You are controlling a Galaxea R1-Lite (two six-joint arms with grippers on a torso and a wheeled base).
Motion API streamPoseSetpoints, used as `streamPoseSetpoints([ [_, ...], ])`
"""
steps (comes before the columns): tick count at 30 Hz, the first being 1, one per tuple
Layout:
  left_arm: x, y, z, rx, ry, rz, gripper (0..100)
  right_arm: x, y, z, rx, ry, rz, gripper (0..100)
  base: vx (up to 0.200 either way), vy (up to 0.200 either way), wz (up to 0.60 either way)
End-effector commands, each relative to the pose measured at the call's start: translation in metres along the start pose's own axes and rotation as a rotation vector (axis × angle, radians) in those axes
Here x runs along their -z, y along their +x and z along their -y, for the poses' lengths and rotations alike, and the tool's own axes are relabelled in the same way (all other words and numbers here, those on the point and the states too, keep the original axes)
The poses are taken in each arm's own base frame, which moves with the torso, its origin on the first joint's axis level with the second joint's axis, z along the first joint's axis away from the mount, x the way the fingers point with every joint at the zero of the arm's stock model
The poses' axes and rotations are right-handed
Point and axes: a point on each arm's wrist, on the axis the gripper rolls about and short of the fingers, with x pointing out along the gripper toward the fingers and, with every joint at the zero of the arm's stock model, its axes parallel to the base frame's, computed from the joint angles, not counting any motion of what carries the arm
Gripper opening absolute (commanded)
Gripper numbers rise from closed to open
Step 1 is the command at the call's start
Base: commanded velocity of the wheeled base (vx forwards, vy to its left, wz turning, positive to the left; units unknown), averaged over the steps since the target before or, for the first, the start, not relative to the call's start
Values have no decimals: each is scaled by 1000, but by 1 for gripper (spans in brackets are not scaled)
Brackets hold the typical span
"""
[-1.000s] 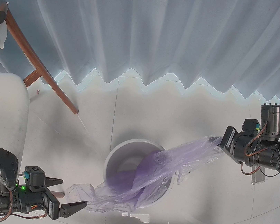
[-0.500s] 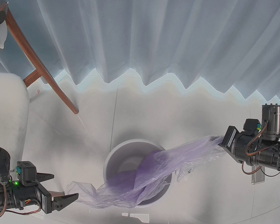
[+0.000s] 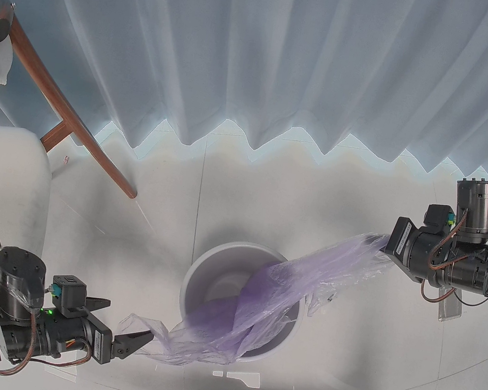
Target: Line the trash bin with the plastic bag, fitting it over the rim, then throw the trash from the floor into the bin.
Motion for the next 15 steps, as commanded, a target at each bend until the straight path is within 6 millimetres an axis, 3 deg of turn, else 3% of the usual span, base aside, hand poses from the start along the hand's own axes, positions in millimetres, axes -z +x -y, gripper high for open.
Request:
streamPoseSetpoints([
  [1, 8, 27, 1, -5, 6, -54, 100, 0, -2, -2, -7, -1, 4, 0, 0, 0, 0],
  [2, 8, 30, 0, -12, 4, -42, 0, 0, -3, -2, -8, -1, 5, 0, 0, 0, 0],
  [11, -3, 36, 14, 81, -3, 109, 0, -4, -7, -1, -15, 1, 20, 0, 0, 0, 0],
  [14, -24, 40, 20, 158, -17, 203, 0, -34, -14, 4, -63, 4, 64, 0, 0, 0, 0],
  [15, -24, 40, 20, 158, -17, 203, 0, -34, -14, 4, -63, 4, 64, 0, 0, 0, 0],
])
